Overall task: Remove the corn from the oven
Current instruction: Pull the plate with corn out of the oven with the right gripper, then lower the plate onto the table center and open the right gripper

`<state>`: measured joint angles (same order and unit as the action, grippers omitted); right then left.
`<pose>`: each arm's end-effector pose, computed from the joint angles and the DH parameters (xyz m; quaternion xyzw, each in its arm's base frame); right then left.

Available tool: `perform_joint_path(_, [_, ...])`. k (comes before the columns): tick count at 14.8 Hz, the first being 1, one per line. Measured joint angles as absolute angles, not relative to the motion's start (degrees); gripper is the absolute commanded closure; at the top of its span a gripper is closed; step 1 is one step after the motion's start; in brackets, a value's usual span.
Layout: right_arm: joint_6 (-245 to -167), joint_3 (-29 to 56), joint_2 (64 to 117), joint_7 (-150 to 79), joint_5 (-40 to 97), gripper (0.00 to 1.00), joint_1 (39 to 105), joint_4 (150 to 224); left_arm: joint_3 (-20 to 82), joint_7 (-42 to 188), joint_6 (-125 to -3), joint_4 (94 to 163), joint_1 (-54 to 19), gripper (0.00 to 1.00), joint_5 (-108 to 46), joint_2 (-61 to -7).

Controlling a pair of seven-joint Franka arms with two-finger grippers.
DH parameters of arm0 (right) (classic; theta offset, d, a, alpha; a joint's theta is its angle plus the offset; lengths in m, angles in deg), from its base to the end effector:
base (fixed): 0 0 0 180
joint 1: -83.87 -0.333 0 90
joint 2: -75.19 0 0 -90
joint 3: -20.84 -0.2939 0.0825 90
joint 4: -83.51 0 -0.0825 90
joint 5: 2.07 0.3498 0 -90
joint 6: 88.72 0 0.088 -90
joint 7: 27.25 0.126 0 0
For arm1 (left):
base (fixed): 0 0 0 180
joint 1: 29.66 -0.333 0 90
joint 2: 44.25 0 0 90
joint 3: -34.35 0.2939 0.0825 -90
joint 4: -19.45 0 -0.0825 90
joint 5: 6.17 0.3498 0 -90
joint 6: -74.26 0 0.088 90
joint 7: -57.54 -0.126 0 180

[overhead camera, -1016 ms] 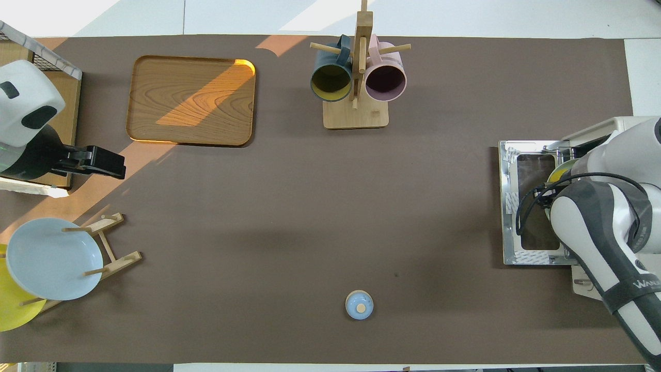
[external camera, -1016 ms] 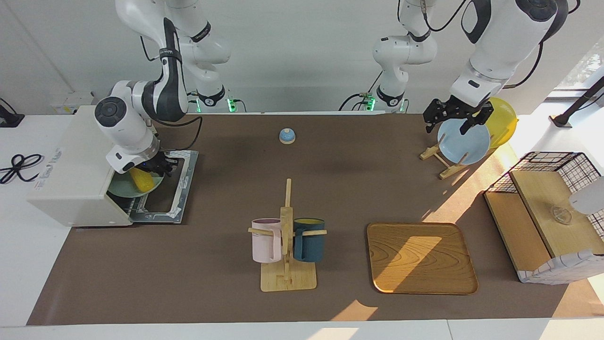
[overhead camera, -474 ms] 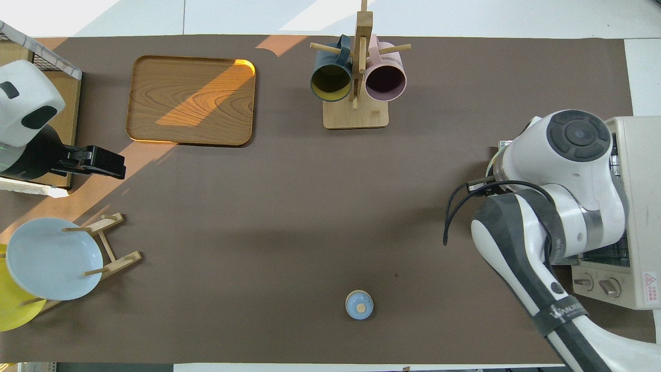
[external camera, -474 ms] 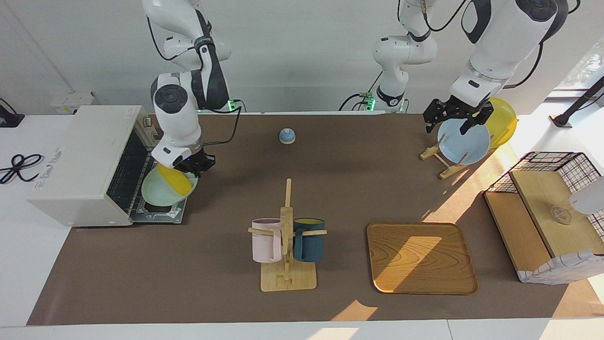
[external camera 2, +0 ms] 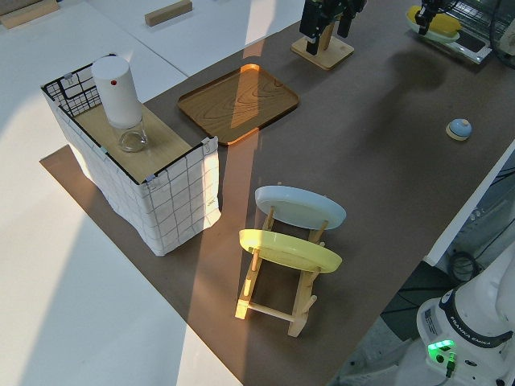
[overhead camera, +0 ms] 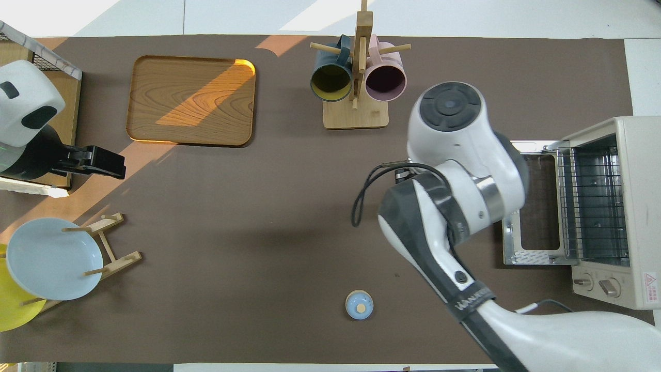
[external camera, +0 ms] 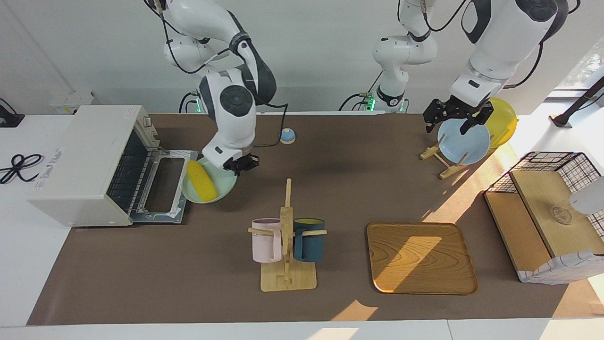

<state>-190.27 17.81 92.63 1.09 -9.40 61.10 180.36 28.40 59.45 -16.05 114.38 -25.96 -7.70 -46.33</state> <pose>0.5271 0.2375 0.3785 0.9925 -0.0027 -0.0743 0.0973 0.4997 -0.0892 0.5649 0.9974 -0.0670 -0.0233 0.0092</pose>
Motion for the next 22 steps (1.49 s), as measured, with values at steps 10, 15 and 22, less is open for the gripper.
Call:
perform_joint_path(10, [-201.22,16.78,104.63,22.81,-3.99,0.81,50.03,173.15,28.40,59.45,-16.05,114.38,-25.96,0.00,-7.70,-46.33])
perform_joint_path(15, [-204.64,16.90,104.55,24.75,-0.79,0.58,50.48,172.51,28.40,59.45,-16.05,114.38,-25.96,0.00,-7.70,-46.33])
perform_joint_path(22, [-193.12,17.65,99.54,12.32,-6.14,1.00,57.01,171.21,28.40,59.45,-15.43,114.40,-25.96,0.00,-7.70,-46.33])
